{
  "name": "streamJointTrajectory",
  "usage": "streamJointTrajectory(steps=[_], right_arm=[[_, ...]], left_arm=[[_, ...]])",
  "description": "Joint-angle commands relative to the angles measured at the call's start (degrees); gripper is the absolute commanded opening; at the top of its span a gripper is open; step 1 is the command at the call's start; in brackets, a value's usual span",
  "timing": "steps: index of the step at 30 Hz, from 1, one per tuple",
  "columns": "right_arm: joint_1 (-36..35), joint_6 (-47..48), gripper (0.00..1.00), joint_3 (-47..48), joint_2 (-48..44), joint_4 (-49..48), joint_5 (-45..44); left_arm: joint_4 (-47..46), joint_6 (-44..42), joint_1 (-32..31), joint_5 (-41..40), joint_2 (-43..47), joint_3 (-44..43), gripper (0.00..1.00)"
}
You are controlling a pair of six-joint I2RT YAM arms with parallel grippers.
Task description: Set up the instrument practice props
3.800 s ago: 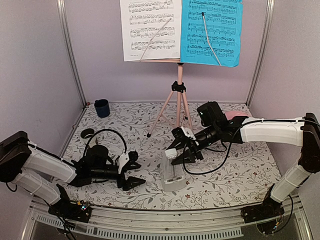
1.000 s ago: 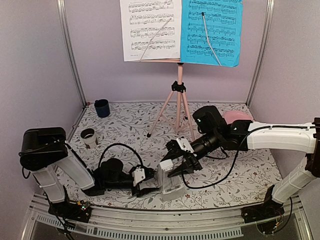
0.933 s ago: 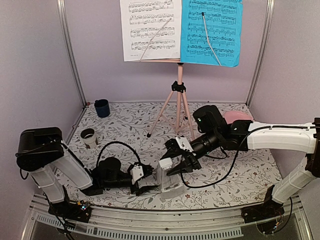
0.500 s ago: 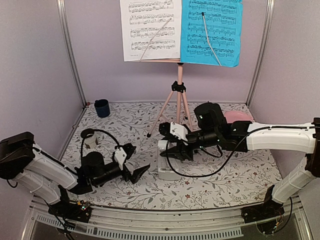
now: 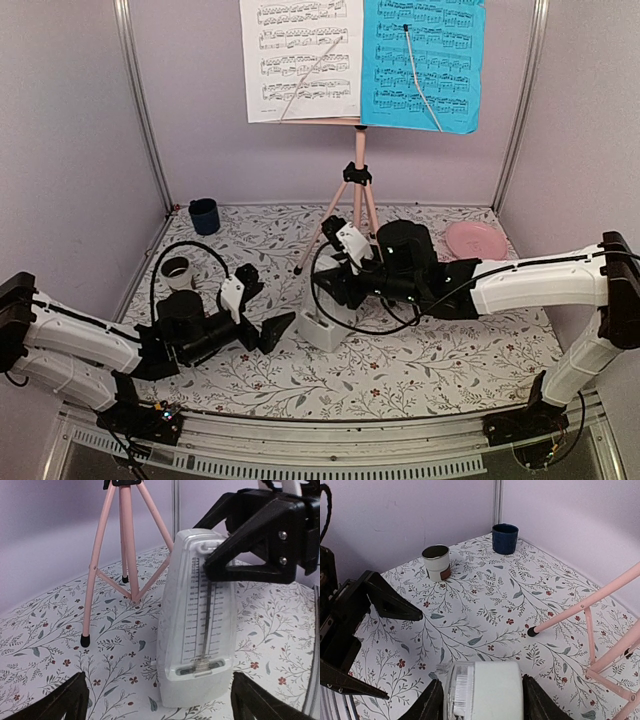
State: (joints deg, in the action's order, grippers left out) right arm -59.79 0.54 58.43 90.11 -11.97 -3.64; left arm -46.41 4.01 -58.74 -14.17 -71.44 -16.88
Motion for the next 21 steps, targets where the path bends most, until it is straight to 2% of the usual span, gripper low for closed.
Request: streamJointTrajectory(steps=[1,5,9,17,21], right_arm=[[-3.5,-5.8,0.03,-0.5,1.3,-14.1,-11.6],[-5.4,-6.3,0.07,-2.2,3.5,-17.7,-17.6],[-6.5,-6.0,0.18,-2.4,4.4,-19.1,-19.9],[-7.1,-5.4,0.57,-3.8,4.2,-20.4,-18.2],[-7.3,-4.5,0.74,-4.6,2.5,-21.0,-16.7]], left_arm=[[3.3,3.1,0.5,2.6,1.9,0.4,0.99],[3.8,3.5,0.3,2.7,1.5,0.3,0.99],[3.7,3.5,-0.4,3.1,0.1,-0.2,0.99],[1.7,2.0,-1.5,3.2,-5.4,-2.7,0.99],[-0.2,2.0,-1.9,3.5,-7.6,-3.5,0.99]])
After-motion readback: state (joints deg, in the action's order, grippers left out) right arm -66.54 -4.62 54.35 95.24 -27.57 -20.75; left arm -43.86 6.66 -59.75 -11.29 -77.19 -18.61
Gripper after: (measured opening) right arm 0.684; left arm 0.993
